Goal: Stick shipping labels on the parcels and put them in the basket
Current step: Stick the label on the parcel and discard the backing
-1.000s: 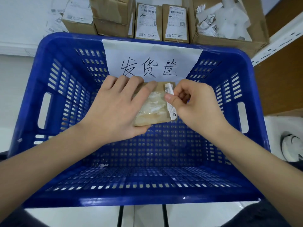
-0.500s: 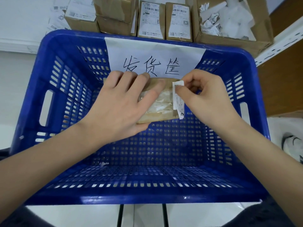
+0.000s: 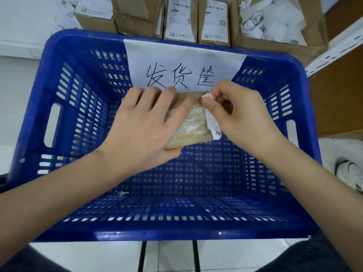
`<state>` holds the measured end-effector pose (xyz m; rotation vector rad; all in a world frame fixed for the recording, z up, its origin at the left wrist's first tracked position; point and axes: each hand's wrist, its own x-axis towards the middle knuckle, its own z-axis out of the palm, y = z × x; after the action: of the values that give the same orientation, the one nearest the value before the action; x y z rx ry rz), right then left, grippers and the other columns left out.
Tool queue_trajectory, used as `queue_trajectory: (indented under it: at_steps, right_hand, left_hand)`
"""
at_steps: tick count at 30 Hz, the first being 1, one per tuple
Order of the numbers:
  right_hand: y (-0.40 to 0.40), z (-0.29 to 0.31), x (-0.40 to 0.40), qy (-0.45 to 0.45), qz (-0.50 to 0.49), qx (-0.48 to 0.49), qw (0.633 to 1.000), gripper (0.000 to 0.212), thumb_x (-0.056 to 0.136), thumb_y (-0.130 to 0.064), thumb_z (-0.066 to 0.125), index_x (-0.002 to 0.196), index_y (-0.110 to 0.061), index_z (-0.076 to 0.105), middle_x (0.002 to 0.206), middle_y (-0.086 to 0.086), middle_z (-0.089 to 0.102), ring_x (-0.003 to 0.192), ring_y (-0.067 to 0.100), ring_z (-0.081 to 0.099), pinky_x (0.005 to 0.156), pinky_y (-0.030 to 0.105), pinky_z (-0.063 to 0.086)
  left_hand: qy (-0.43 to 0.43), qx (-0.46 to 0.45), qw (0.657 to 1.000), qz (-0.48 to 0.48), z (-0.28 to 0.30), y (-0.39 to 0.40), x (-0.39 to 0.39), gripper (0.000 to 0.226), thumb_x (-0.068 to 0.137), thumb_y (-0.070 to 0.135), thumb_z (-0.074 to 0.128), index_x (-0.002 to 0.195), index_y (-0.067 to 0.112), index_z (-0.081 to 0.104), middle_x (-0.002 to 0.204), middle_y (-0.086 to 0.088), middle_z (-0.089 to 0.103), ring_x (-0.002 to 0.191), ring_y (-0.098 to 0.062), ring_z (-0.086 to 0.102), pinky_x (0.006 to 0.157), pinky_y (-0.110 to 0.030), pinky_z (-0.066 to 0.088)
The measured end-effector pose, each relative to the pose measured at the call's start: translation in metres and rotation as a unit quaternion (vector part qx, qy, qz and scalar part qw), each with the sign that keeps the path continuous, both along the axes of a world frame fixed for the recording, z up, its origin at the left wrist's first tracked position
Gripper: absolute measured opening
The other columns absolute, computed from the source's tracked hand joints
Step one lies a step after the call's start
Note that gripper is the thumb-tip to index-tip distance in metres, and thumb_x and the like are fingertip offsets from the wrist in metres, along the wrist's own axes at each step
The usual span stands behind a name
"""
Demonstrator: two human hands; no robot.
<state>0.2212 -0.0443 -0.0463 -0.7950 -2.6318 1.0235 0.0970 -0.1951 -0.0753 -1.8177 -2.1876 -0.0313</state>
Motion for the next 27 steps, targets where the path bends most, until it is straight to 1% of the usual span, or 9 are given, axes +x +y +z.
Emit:
queue_trajectory:
  at_steps: [2,5,10,13,15,17,20,23,27]
  right_hand:
    - [0.002,0.003,0.0,-0.025,0.016,-0.02,0.999,0.009,0.089,-0.026,0.064,0.088,-0.018,0.059,0.076,-0.011,0.059,0.075,0.013,0.056,0.071,0.039,0.049]
    - [0.004,0.003,0.0,-0.074,0.025,-0.025,0.997,0.014,0.089,-0.027,0.065,0.088,-0.014,0.061,0.076,-0.013,0.059,0.073,0.008,0.056,0.069,0.026,0.045]
    - [0.002,0.005,0.0,-0.084,0.037,-0.04,0.995,0.015,0.092,-0.019,0.06,0.082,-0.013,0.052,0.068,-0.012,0.051,0.062,0.007,0.047,0.065,0.028,0.039]
    - [-0.003,0.006,0.0,-0.058,0.051,-0.062,0.995,0.016,0.092,-0.016,0.059,0.079,-0.015,0.05,0.068,-0.011,0.051,0.062,0.011,0.048,0.065,0.027,0.04]
    - [-0.008,0.004,0.0,-0.024,0.054,-0.088,0.994,0.022,0.091,-0.013,0.06,0.074,-0.021,0.048,0.067,-0.014,0.05,0.066,0.009,0.05,0.063,0.022,0.041]
    - [-0.01,0.001,0.0,-0.005,0.052,-0.111,0.992,0.025,0.091,-0.011,0.06,0.072,-0.022,0.048,0.067,-0.014,0.05,0.065,0.007,0.049,0.064,0.02,0.041]
    - [-0.006,-0.001,0.0,0.024,0.019,-0.172,0.985,0.022,0.091,-0.009,0.061,0.072,-0.016,0.05,0.07,-0.004,0.053,0.067,0.013,0.05,0.067,0.027,0.044]
    - [-0.003,0.001,-0.001,0.069,-0.013,-0.231,0.97,0.019,0.087,-0.014,0.062,0.071,-0.014,0.051,0.074,0.011,0.055,0.071,0.026,0.052,0.069,0.039,0.046]
    - [0.006,0.006,0.0,0.113,-0.027,-0.274,0.955,0.016,0.08,-0.019,0.063,0.071,-0.01,0.053,0.077,0.02,0.055,0.073,0.028,0.051,0.072,0.048,0.047]
  left_hand:
    - [0.004,0.003,1.0,0.016,0.001,-0.001,-0.001,0.074,0.073,0.053,0.056,0.132,0.01,0.044,0.116,-0.02,0.057,0.09,-0.036,0.057,0.077,-0.046,0.037]
    - [-0.001,0.006,1.0,0.019,0.001,0.0,-0.003,0.071,0.074,0.052,0.052,0.13,0.01,0.045,0.116,-0.019,0.056,0.091,-0.035,0.056,0.078,-0.046,0.036]
    - [-0.017,-0.007,0.999,0.029,0.001,0.0,0.0,0.077,0.07,0.053,0.056,0.131,0.009,0.045,0.117,-0.021,0.055,0.094,-0.037,0.056,0.079,-0.047,0.037]
    - [0.012,-0.011,0.999,0.028,0.001,0.0,0.002,0.084,0.065,0.051,0.064,0.133,0.005,0.043,0.12,-0.025,0.053,0.106,-0.039,0.053,0.089,-0.051,0.034]
    - [0.03,-0.015,0.999,0.009,0.0,-0.001,0.002,0.089,0.063,0.05,0.07,0.133,0.002,0.042,0.121,-0.027,0.052,0.112,-0.039,0.049,0.094,-0.052,0.032]
    - [0.013,-0.013,1.0,0.0,0.0,-0.001,0.002,0.084,0.066,0.049,0.064,0.131,0.0,0.043,0.12,-0.027,0.053,0.107,-0.039,0.051,0.089,-0.049,0.034]
    - [-0.012,-0.012,1.0,0.008,0.002,0.002,0.0,0.08,0.07,0.05,0.059,0.133,0.002,0.044,0.12,-0.025,0.055,0.098,-0.037,0.054,0.081,-0.046,0.033]
    - [0.005,0.01,1.0,0.003,0.009,0.004,-0.004,0.089,0.065,0.048,0.071,0.135,0.004,0.041,0.125,-0.025,0.052,0.105,-0.037,0.049,0.084,-0.047,0.03]
    - [0.016,0.038,0.999,-0.003,0.018,0.005,-0.011,0.093,0.065,0.049,0.075,0.137,0.003,0.038,0.128,-0.026,0.051,0.107,-0.036,0.039,0.084,-0.048,0.027]
